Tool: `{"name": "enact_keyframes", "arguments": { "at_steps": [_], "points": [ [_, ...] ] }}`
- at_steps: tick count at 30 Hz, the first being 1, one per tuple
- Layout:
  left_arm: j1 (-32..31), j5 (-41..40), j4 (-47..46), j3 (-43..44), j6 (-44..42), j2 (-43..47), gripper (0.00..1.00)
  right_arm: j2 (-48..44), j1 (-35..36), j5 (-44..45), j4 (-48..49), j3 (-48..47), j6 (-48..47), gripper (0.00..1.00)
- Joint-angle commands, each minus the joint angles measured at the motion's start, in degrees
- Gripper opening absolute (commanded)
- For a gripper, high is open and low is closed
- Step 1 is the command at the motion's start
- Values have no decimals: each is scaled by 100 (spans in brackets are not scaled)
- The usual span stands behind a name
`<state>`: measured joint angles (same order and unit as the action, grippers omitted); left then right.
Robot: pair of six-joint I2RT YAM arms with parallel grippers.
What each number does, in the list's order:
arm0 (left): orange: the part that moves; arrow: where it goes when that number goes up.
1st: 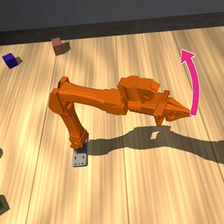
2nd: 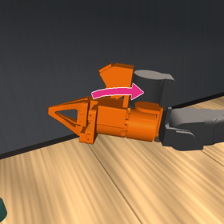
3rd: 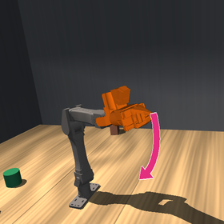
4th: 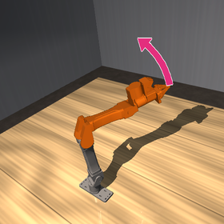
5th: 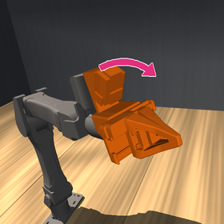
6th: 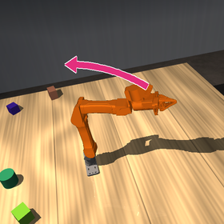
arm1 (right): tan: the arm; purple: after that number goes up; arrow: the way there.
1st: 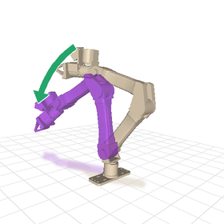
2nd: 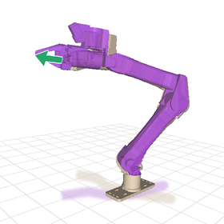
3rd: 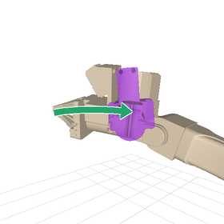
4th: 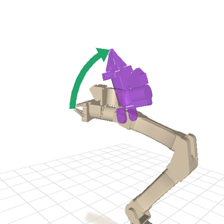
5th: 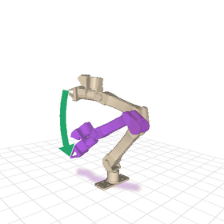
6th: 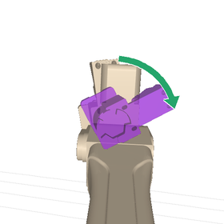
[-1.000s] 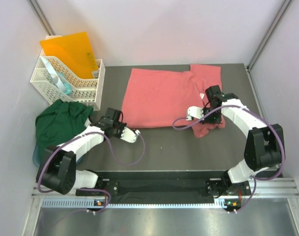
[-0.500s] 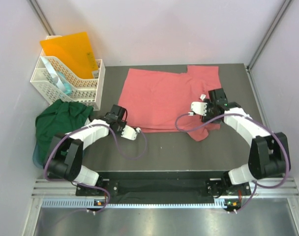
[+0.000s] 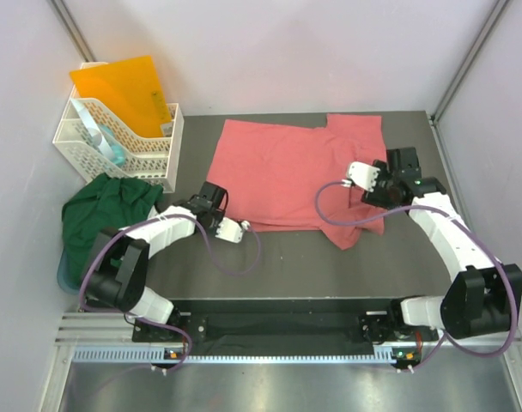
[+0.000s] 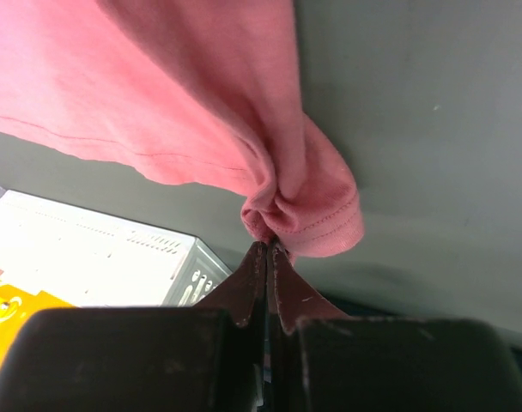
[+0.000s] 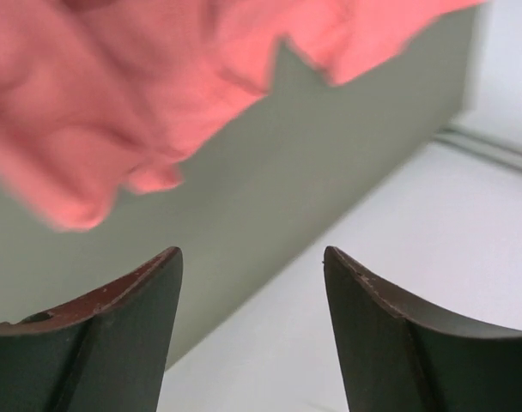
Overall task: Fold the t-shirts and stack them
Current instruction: Flatten out the tshirt
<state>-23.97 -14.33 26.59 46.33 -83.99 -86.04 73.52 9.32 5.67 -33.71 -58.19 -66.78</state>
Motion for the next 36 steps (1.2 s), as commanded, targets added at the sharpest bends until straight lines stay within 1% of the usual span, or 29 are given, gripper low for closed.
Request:
{"name": "enact_keyframes", "arguments": {
  "at_steps": [1, 2, 4, 6, 8, 13, 15, 19, 21, 22, 27, 31, 36],
  "points": [
    [-56, -53, 83, 263, 102, -71, 0, 345, -387, -1197, -2217, -753, 315, 66],
    [-56, -61, 75, 280, 102, -80, 0, 496, -457, -1652, -2601, -894, 350, 65],
    [-56, -61, 66, 307, 110, -106, 0, 908, -738, -2033, -3191, -1045, 482, 62],
    [-64, -70, 57, 333, 119, -123, 0, 1120, -1105, -2447, -3360, -1019, 482, 61],
    [-82, -105, 66, 342, 146, -124, 0, 1349, -1292, -2780, -3492, -1010, 473, 60],
    [-99, -141, 110, 395, 119, -80, 0, 1797, -1635, -3107, -3774, -931, 359, 59],
    [-99, -149, 118, 430, 110, -80, 0, 1824, -1758, -3151, -3678, -765, 359, 58],
    [-108, -193, 127, 491, 110, -123, 0, 1929, -1794, -3151, -3100, -535, 543, 57],
    [-135, -219, 136, 518, 119, -150, 0, 1982, -1794, -3064, -2861, -465, 762, 50],
    [-143, -237, 145, 535, 119, -141, 0, 1991, -1794, -2976, -2555, -456, 833, 48],
    [-170, -228, 180, 606, 146, -123, 0, 1710, -1837, -2642, -1982, -210, 772, 50],
    [-187, -299, 171, 641, 137, -159, 0, 2008, -1864, -2676, -1832, -368, 886, 50],
    [-179, -307, 241, 720, 137, -159, 0, 2184, -1882, -2957, -1752, -569, 1000, 51]
  ]
}}
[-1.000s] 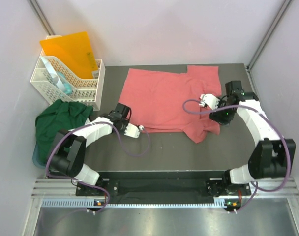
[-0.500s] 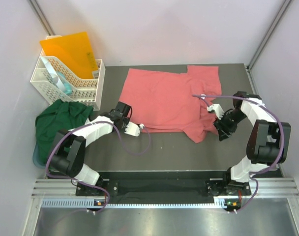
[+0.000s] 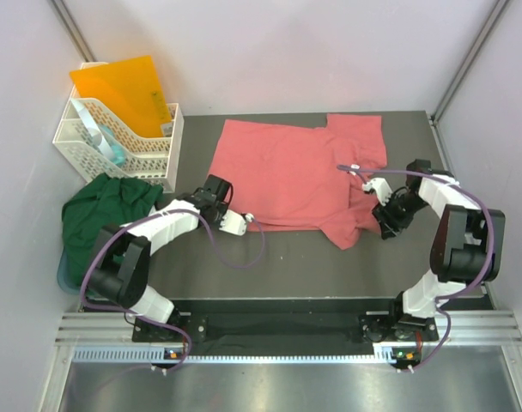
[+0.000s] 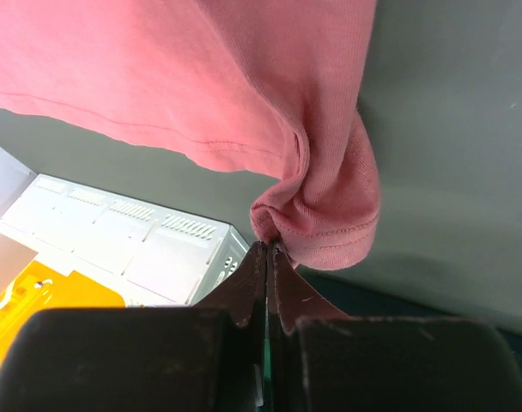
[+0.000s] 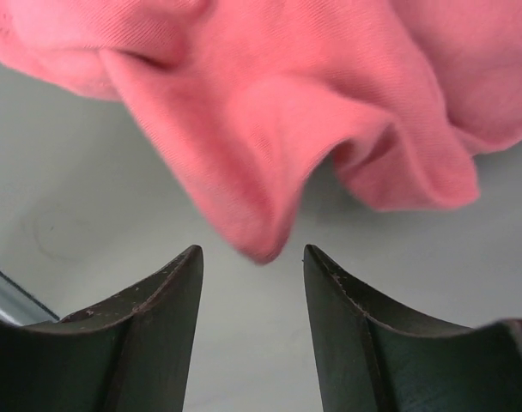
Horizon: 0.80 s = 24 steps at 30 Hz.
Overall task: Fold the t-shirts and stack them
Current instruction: Flatten out the tshirt
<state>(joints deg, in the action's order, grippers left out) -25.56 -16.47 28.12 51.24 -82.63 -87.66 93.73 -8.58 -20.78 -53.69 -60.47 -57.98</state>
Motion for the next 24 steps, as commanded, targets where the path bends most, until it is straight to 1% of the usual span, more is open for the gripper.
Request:
{"name": "enact_keyframes", "arguments": {
  "at_steps": [1, 4, 6, 7, 8, 10, 11, 13, 14, 15, 17, 19, 22, 24],
  "points": [
    [-36, -102, 88, 228, -7, 3, 0, 258, -91, -339, 236, -378, 129, 51],
    [-28, -128, 88, 254, -25, -14, 0, 356, -83, -427, 307, -404, 181, 50],
    [-37, -128, 97, 290, -25, -32, 0, 374, -39, -506, 368, -404, 225, 47],
    [-28, -128, 97, 290, -25, -41, 0, 382, -12, -533, 394, -404, 251, 45],
    [-37, -137, 97, 298, -25, -58, 0, 374, 5, -568, 412, -404, 269, 39],
    [-37, -137, 89, 316, -16, -67, 0, 374, 84, -585, 447, -387, 330, 35],
    [-28, -137, 88, 325, 1, -85, 0, 374, 128, -577, 456, -352, 366, 27],
    [-37, -137, 80, 325, 1, -76, 0, 321, 155, -559, 465, -334, 392, 16],
    [-28, -137, 71, 316, 10, -67, 0, 286, 172, -524, 456, -334, 401, 4],
    [-37, -146, 80, 307, 10, -67, 0, 199, 172, -498, 421, -343, 401, 0],
    [-37, -137, 71, 290, 10, -59, 0, 93, 181, -375, 299, -439, 323, 0],
    [-37, -137, 53, 272, 19, -58, 0, -83, 181, -261, -61, -597, 226, 0],
    [-37, -128, -17, 228, 10, -58, 0, -364, 181, -50, -685, -1027, -99, 0],
    [-37, -128, -61, 219, 10, -76, 0, -469, 181, -6, -1256, -1484, -336, 0]
  ]
}}
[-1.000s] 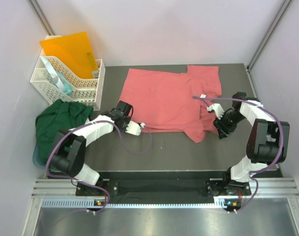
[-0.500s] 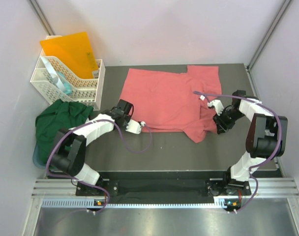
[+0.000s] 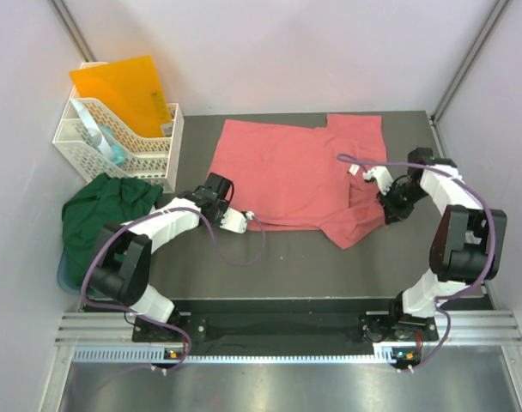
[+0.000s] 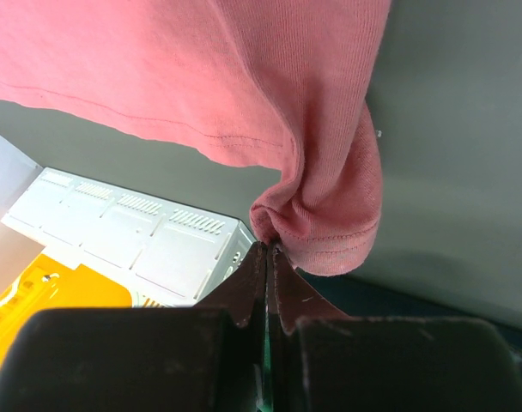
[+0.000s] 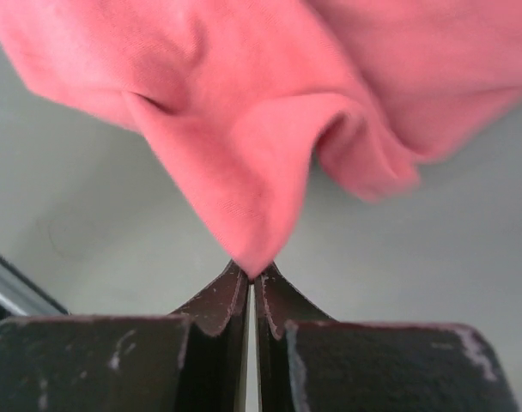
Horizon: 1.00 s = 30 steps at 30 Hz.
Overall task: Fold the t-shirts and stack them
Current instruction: Flatten out the tshirt
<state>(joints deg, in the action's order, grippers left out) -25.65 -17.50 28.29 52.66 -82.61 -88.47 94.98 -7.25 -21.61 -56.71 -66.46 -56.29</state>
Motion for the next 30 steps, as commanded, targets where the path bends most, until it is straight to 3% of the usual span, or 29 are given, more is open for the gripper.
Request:
{"name": "enact_keyframes", "arguments": {
  "at_steps": [1, 5, 8, 17, 23, 30],
  "points": [
    [-28, -17, -122, 69, 17, 5, 0, -595, 48, 78, -1156, -1052, -593, 0],
    [-28, 18, -192, 86, 25, -56, 0, -490, 118, 51, -2097, -2009, -865, 0],
    [-37, 27, -263, 86, 34, -100, 0, -323, 258, 51, -2151, -2309, -805, 0],
    [-37, -87, -631, 51, 139, -136, 0, -50, 1093, 499, -606, -2293, 74, 0],
    [42, -543, -1502, 16, 447, -57, 0, -215, 1103, 1008, -307, -2075, 14, 0],
    [78, -659, -1213, -151, 272, 453, 0, -937, 936, 1475, -16, -1493, -57, 0]
  ]
}}
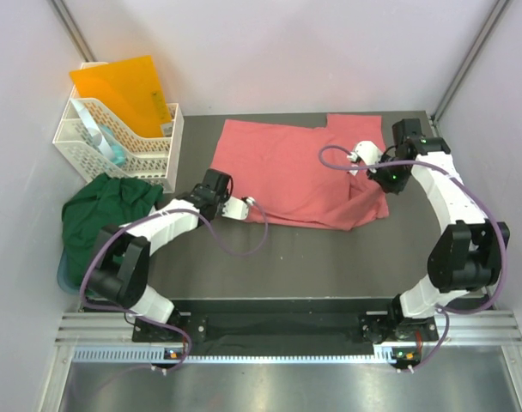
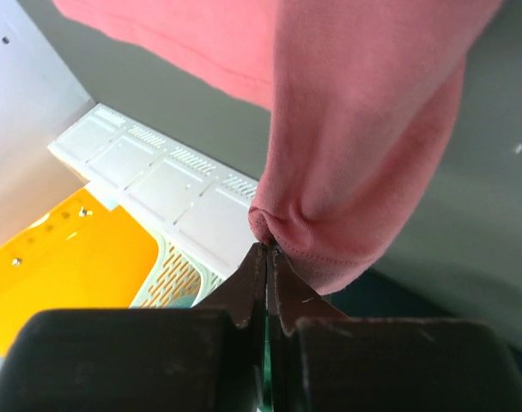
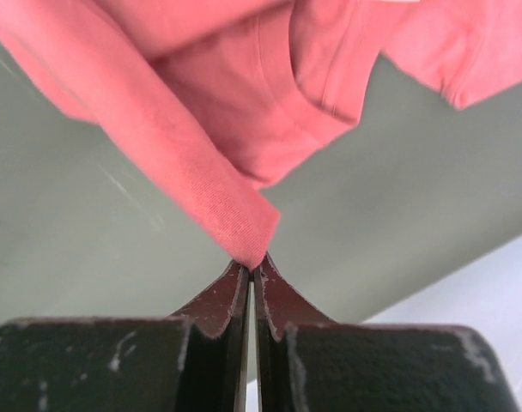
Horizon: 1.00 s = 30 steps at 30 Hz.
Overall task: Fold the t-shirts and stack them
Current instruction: Flatten out the tshirt
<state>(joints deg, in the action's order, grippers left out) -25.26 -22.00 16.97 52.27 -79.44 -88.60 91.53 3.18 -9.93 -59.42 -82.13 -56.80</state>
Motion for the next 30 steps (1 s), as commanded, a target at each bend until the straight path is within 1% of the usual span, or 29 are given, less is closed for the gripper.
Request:
{"name": "enact_keyframes", "arguments": {
  "at_steps": [1, 3, 4, 5, 6, 7, 8, 10, 12, 15, 16, 18, 22, 25, 27, 30],
  "points": [
    [47, -208, -37, -103, -45, 544, 0, -627, -124, 325, 229, 65, -33, 0],
    [64, -139, 244, 19, -28, 598, 0, -706, -168, 282, -95, 4, -129, 0],
    [73, -86, 358, 72, 42, 668, 0, -732, -169, 177, -279, -75, -339, 0],
    [91, 2, 490, 125, 69, 703, 0, -759, -169, 159, -681, -119, -437, 0],
    [126, 168, 726, 178, 86, 756, 0, -776, -169, 141, -859, -163, -507, 0],
    [135, 213, 798, 161, 43, 861, 0, -768, -160, 89, -1096, -276, -786, 0],
    [144, 257, 860, 135, -18, 914, 0, -777, -177, 106, -1577, -312, -911, 0],
    [205, 363, 1071, 3, -237, 1098, 0, -838, -169, 176, -2106, -330, -1226, 0],
    [231, 415, 1194, -172, -379, 1221, 0, -1013, -177, 237, -2354, -208, -1430, 0],
    [240, 600, 1519, -409, -625, 1494, 0, -1505, -142, 544, -2417, 415, -1764, 0],
    [240, 696, 1676, -463, -669, 1642, 0, -1637, -116, 728, -2417, 817, -1939, 0],
    [240, 758, 1765, -690, -748, 1784, 0, -1997, -107, 861, -2417, 1171, -2028, 0],
    [232, 907, 2152, -1095, -898, 2222, 0, -2577, -98, 1221, -2417, 2241, -2291, 0],
    [232, 996, 2459, -1403, -1091, 2635, 0, -3061, -72, 1432, -2434, 2761, -2424, 0],
    [232, 1110, 2924, -1491, -1205, 2943, 0, -3430, -63, 1564, -2443, 2991, -2503, 0],
    [232, 1381, 3635, -1474, -1354, 3295, 0, -3975, -63, 1924, -2443, 3185, -2906, 0]
  ]
}}
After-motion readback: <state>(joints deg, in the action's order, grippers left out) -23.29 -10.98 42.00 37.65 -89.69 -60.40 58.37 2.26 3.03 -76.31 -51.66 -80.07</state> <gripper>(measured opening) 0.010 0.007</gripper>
